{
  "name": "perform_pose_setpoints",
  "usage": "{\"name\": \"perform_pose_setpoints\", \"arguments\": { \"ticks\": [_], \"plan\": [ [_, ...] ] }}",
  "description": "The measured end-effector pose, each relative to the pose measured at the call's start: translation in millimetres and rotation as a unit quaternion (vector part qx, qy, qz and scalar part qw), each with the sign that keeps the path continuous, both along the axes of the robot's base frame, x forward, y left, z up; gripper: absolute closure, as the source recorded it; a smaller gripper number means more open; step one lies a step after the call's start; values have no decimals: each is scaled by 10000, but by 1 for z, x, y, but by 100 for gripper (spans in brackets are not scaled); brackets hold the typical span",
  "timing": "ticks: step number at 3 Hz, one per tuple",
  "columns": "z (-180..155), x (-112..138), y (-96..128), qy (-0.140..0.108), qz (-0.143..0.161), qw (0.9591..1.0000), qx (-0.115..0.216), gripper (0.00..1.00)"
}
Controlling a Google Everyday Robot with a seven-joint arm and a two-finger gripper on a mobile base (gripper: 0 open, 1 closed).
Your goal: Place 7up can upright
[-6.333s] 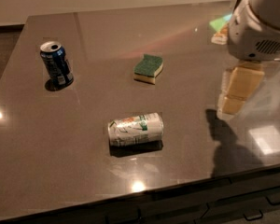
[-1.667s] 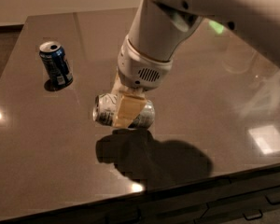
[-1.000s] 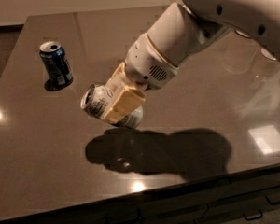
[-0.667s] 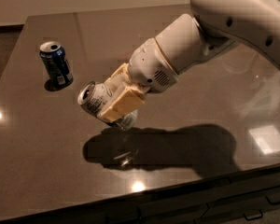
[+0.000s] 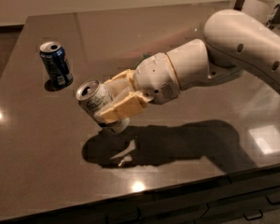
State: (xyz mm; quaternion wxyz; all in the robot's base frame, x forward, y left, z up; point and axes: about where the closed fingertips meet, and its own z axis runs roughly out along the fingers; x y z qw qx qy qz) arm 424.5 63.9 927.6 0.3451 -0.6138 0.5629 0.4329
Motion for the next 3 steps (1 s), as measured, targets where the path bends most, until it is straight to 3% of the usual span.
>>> {"name": "perform_pose_setpoints", "arguments": {
  "ticks": [2, 3],
  "plan": [
    [-10, 3, -2, 178, 28, 9968, 776, 100],
    [-14, 5, -3, 174, -28, 9948, 999, 82]
  ]
}}
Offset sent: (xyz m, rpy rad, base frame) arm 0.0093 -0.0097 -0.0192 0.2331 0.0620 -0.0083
